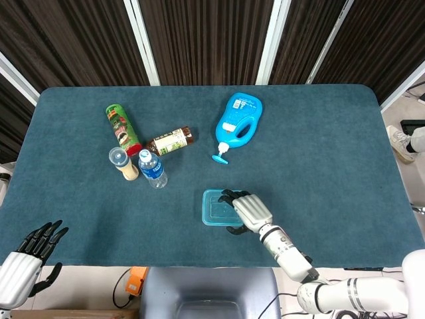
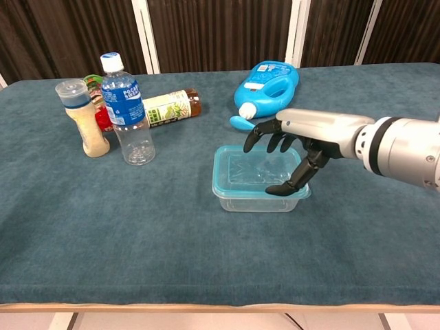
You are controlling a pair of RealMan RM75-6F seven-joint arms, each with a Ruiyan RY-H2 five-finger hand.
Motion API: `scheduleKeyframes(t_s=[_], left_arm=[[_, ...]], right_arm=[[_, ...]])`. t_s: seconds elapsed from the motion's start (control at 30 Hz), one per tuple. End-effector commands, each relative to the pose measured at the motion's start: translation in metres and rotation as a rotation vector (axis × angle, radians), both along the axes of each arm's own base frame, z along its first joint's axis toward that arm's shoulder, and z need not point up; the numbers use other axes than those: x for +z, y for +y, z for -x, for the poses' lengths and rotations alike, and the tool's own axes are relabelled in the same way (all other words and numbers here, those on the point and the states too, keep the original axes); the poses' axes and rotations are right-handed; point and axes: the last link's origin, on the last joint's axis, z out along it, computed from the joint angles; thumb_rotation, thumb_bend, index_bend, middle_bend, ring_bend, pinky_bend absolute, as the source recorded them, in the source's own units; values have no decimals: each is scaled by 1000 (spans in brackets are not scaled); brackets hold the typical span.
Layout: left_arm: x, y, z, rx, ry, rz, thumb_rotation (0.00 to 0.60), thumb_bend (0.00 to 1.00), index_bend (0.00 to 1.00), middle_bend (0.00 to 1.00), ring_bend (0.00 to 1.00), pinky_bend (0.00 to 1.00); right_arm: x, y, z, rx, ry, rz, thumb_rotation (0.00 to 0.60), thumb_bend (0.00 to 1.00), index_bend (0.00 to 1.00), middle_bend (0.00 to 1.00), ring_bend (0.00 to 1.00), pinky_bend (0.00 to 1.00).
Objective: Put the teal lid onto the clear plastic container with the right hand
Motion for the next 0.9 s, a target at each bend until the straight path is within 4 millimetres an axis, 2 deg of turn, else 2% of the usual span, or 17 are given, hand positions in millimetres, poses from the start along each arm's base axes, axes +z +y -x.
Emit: scheduleKeyframes(t_s=[0.03,0.9], left_arm=[[0,0,0,0,-1,0,600,433,0,0,0,161],[1,-1,0,-2,-4,-2,600,432,0,0,0,161]], right_arm=[[-1,0,-1,-1,-3,-2,600,416,361,254,259,338],[-12,1,2,-8,8,-24,600,416,362,254,260,340]])
